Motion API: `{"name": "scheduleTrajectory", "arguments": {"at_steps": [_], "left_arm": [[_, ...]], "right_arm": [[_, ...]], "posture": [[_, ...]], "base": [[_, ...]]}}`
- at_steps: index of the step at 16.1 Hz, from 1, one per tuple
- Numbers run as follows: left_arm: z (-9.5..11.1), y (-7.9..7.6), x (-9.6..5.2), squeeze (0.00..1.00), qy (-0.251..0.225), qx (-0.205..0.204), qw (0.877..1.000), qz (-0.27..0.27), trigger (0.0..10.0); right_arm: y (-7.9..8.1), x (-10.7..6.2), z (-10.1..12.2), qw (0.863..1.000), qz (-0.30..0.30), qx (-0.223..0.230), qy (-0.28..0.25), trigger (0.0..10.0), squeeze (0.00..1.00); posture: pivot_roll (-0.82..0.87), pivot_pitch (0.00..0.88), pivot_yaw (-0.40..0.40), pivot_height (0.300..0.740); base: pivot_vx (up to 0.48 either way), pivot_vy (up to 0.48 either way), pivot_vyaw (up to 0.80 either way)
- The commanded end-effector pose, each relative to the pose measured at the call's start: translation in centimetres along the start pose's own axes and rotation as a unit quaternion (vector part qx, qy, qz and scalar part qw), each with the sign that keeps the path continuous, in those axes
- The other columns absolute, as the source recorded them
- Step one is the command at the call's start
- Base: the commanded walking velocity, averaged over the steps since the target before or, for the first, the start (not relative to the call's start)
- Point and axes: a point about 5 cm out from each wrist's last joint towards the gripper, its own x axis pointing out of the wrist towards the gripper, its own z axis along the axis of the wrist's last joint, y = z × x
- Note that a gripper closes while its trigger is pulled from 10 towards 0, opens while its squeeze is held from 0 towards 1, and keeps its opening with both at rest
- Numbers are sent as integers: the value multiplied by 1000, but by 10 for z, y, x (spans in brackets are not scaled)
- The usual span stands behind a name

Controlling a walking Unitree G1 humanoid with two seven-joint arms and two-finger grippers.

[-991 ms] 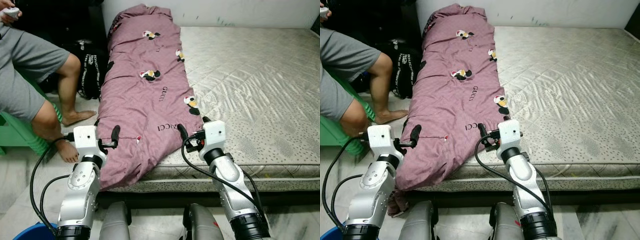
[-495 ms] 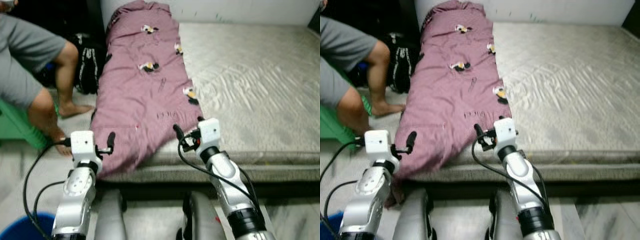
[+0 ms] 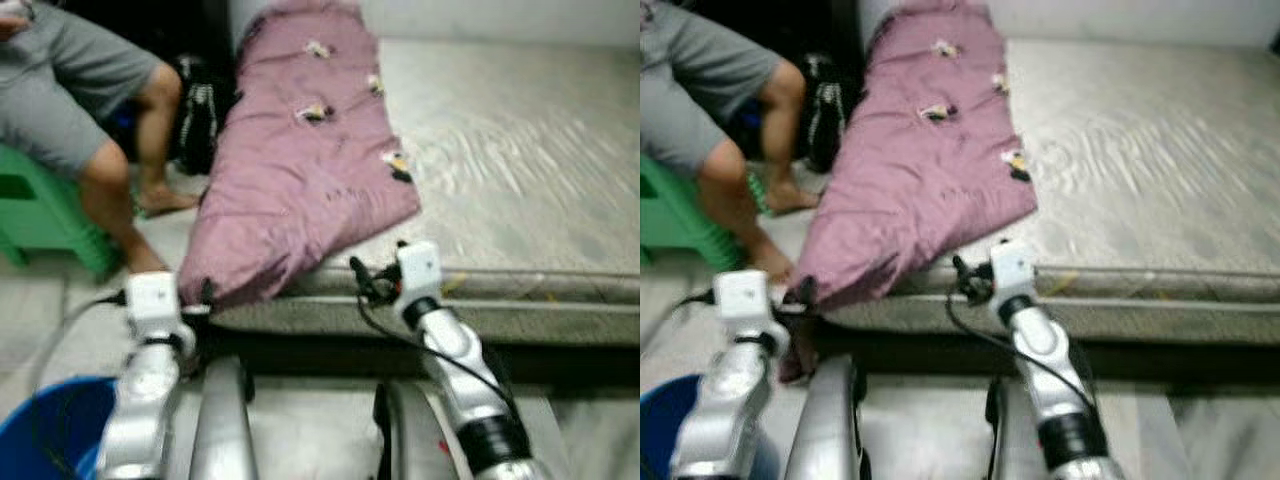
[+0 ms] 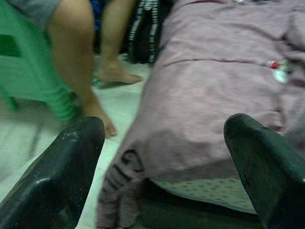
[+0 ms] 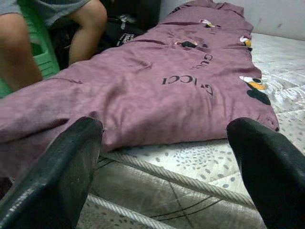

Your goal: Clean up the room

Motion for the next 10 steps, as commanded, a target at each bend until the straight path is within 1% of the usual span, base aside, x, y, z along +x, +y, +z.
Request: {"name": "scheduleTrajectory", "arguments": {"at_steps": [1,4,6,7,8,9,10], "left_arm": [[3,0,0,0,1,5,1000,6,10000],[1,6,-6,0,3,11,1000,19,10000],[1,13,-16,0,2,16,999,40,10000],[-2,26,-28,0,8,26,997,70,10000],[-3,35,-37,0,7,28,995,94,10000],[4,46,-50,0,-15,17,991,129,10000],[11,49,-61,0,-29,19,990,138,10000]], "right_arm": [[-4,2,4,1000,-3,-3,-7,10000,0],[0,6,3,1000,10,3,-6,10000,0],[13,15,0,999,45,17,11,10000,0],[24,24,1,997,72,18,15,10000,0],[31,31,4,996,82,19,14,10000,0],[38,40,12,996,82,24,3,10000,0],[49,52,24,995,94,41,-10,10000,0]], "posture": [[45,4,-29,527],[64,6,-34,527],[94,19,-41,527],[138,45,-52,527],[156,55,-56,527],[203,82,-70,527],[235,103,-72,527]], "base": [[0,0,0],[0,0,0],[0,0,0],[0,0,0],[0,0,0],[0,0,0],[0,0,0]]}}
